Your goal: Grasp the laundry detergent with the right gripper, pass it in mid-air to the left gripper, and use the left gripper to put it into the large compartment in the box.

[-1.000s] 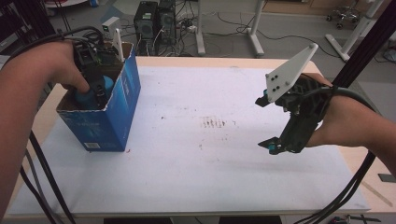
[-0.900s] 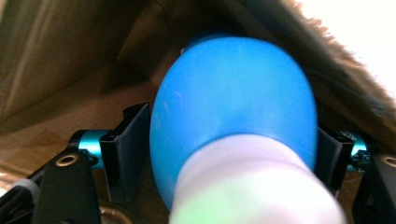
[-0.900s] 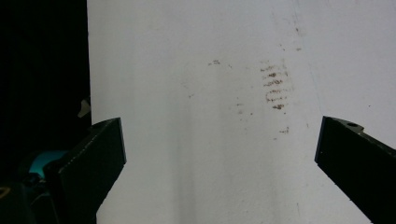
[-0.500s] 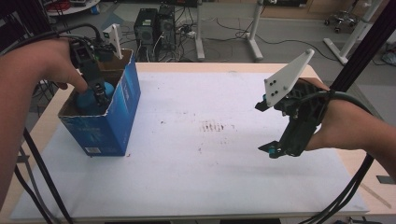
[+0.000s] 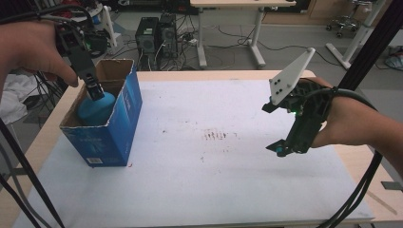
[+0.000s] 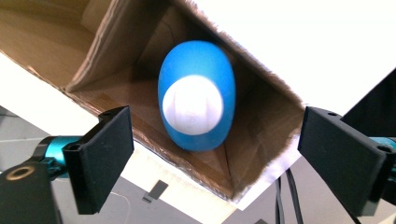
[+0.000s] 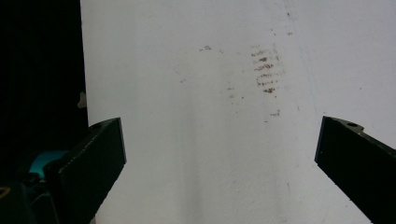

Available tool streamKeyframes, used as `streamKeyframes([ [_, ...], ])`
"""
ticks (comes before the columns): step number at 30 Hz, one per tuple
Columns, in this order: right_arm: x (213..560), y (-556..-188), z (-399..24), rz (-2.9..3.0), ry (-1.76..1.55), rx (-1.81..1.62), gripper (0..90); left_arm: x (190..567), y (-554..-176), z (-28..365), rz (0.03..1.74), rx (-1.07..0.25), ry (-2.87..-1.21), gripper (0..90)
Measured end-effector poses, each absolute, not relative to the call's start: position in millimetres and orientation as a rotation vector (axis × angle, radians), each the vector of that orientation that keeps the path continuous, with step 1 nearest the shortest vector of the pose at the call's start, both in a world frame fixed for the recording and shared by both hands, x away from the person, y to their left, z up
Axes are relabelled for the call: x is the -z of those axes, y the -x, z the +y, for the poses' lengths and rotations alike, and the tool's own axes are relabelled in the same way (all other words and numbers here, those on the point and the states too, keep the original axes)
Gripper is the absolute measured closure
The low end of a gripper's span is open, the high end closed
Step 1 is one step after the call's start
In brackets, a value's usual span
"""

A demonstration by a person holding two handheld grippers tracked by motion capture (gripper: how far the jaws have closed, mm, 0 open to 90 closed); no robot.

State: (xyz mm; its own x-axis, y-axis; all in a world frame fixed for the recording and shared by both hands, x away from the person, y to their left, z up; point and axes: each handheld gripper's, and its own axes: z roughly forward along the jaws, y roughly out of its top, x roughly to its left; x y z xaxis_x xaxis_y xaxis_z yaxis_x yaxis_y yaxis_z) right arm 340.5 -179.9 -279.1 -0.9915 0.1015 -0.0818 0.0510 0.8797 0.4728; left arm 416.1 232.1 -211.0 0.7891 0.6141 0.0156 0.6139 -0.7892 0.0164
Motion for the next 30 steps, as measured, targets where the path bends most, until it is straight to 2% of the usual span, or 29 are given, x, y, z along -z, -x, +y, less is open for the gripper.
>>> streamKeyframes([
  [13, 267.0, -365.0, -175.6, 3.003, -0.115, -0.59, 1.2, 194.1, -403.8, 179.2, 0.704, 0.005, -3.022, 5.6],
  [19, 265.6, -374.6, -176.4, 3.034, -0.104, -0.507, 1.2, 203.5, -400.6, 155.1, 0.564, 0.05, -3.041, 5.4],
  [21, 265.4, -380.7, -178.3, 3.045, -0.102, -0.467, 1.2, 213.8, -399.6, 139.8, 0.464, 0.065, -3.042, 1.7],
  [30, 273.0, -390.5, -176.8, 3.089, -0.063, -0.335, 1.2, 238.9, -406.6, 111.9, 0.356, 0.129, -3.045, 1.6],
])
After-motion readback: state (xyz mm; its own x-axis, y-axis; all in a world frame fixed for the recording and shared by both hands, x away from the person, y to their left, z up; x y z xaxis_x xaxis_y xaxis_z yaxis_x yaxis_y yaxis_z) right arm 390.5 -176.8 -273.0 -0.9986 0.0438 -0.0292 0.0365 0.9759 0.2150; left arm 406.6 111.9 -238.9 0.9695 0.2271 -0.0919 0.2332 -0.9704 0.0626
